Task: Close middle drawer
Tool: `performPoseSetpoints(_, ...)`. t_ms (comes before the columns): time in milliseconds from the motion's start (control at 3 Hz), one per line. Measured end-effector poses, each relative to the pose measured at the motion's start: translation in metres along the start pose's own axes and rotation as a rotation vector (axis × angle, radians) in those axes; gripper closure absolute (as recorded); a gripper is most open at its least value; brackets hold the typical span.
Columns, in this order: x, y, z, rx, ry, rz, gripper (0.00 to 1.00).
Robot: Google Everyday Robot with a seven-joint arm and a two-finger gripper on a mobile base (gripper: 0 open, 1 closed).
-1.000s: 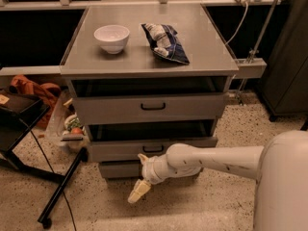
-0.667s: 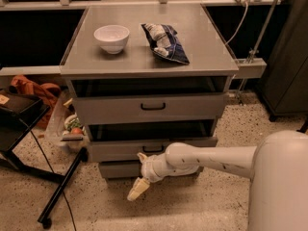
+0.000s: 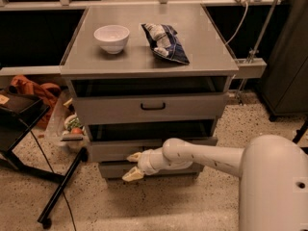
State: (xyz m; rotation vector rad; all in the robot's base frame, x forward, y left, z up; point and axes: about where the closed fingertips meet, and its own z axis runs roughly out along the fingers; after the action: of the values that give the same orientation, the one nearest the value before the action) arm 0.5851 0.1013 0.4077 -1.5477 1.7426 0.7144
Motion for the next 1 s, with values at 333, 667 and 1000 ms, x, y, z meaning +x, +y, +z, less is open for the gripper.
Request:
performPoseSetpoints(333, -0.007, -0.022, 0.009, 0.025, -0.042, -0.021, 0.66)
performPoseSetpoints(667, -0.013, -0.043, 0.011, 0.085, -0.072, -0.040, 0.89)
performPoseSetpoints(1000, -0.021, -0.059, 0.010, 0.144, -0.087, -0.062, 0.85)
